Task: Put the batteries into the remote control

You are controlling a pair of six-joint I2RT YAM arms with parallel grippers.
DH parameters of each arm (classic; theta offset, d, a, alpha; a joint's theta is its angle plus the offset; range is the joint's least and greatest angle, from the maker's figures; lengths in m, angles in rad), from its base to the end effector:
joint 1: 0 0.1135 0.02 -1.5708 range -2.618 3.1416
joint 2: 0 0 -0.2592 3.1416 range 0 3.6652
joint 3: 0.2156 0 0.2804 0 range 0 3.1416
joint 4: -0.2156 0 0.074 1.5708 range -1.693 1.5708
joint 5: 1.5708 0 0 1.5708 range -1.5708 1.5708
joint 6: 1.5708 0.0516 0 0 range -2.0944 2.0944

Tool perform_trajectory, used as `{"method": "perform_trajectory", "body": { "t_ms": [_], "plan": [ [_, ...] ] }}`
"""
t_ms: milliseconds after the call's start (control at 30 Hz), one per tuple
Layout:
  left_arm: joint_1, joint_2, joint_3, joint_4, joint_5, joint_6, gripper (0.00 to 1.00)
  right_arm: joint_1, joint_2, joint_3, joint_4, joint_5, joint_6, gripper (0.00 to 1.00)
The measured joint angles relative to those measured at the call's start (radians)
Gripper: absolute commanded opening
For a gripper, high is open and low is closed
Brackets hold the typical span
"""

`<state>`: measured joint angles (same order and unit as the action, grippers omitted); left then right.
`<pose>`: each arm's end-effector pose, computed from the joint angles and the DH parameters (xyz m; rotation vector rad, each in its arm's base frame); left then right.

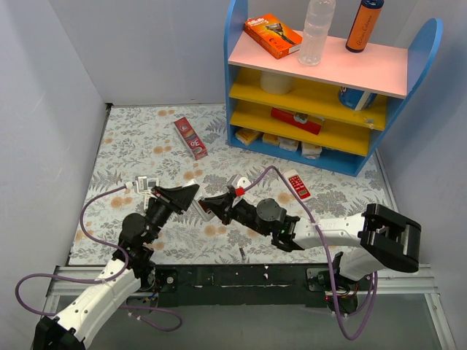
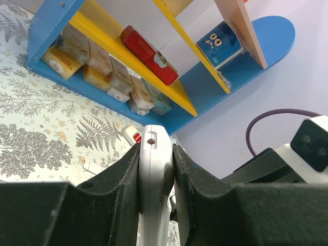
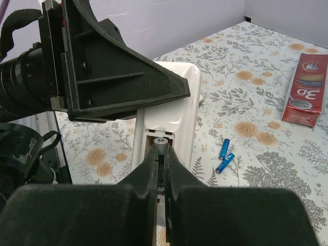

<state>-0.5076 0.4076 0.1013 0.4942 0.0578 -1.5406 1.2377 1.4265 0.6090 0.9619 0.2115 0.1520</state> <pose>0.1599 -0.0923 0.2143 -0.7527 1.4403 -1.7005 0.1204 0.3149 0.2291 -0.6151 1.3747 0.9845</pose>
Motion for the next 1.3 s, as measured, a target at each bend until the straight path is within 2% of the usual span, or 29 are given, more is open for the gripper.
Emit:
{"method": "perform_trajectory", "body": {
  "t_ms": [267,967,1300],
  "plan": [
    [0.0,0.009,0.03,-0.071,-0.008,0.025,0.0,0.013,0.031,-0.002,0.034,0.041,-0.028,0.08],
    [0.002,0.023,0.066,-0.119,-0.016,0.046,0.0,0.018,0.092,-0.018,0.175,0.064,-0.085,0.12],
    [0.002,0.047,0.089,-0.157,-0.021,0.071,0.0,0.019,0.118,-0.018,0.194,0.075,-0.09,0.21]
  ]
}}
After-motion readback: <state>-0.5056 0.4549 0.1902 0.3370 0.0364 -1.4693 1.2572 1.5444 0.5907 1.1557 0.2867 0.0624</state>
